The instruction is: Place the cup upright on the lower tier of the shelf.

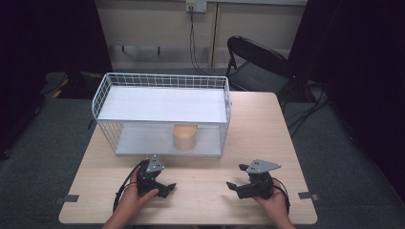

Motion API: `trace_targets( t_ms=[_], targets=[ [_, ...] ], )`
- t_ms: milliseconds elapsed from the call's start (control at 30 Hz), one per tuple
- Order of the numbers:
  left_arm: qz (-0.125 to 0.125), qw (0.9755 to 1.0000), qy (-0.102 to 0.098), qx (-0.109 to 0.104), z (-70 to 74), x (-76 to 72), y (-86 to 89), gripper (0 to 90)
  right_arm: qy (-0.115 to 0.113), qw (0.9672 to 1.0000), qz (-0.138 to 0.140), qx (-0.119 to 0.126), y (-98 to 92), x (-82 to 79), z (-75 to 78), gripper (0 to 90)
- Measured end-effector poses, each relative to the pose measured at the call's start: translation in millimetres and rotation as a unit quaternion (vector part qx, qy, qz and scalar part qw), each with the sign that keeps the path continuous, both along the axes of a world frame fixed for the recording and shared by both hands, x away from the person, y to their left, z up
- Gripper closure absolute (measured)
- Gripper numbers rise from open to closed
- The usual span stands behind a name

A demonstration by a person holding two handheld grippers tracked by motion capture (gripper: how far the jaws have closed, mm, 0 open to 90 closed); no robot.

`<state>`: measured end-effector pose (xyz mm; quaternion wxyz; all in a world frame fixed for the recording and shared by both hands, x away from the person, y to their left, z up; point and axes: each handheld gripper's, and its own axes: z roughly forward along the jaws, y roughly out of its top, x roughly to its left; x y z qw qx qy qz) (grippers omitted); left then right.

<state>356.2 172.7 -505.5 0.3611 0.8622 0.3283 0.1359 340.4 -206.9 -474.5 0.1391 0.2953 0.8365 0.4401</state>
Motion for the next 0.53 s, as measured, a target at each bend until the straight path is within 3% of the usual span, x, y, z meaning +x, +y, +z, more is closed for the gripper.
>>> trace_targets(
  t_ms=[200,533],
  targets=[
    [0.000,1.0000,0.000,0.000,0.0,0.0,0.0,0.0,0.006,0.9999,-0.005,-0.009,-13.2,-0.3,-10.8,16.1],
    [0.000,1.0000,0.000,0.000,0.0,0.0,0.0,0.0,0.016,0.9994,0.003,-0.031,-19.3,1.6,-23.0,16.0]
  ],
)
